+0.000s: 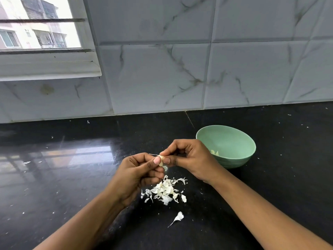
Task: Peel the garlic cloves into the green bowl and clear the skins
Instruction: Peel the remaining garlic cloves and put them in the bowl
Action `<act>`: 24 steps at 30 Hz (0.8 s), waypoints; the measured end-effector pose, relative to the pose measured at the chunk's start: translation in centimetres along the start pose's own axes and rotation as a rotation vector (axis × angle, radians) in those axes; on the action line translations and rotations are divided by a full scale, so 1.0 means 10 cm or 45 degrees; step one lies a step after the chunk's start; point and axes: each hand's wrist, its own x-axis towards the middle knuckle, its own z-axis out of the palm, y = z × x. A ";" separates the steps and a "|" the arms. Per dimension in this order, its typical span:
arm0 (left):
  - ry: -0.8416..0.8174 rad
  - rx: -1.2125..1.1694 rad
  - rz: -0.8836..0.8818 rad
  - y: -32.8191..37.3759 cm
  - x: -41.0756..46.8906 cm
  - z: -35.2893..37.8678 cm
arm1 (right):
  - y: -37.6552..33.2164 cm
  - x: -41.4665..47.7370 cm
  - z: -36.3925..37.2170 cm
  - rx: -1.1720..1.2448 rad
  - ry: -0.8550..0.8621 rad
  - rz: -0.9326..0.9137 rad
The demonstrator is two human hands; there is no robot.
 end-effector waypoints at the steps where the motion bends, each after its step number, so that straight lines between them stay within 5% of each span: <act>1: -0.015 -0.046 -0.016 0.00 0.00 0.00 | 0.00 0.00 0.00 0.025 -0.001 0.006; 13: -0.045 -0.189 0.033 -0.06 0.01 0.00 | 0.05 -0.04 0.10 0.513 0.105 0.085; 24: 0.198 0.401 0.537 0.01 -0.07 0.03 | 0.01 -0.04 0.11 0.550 0.115 0.193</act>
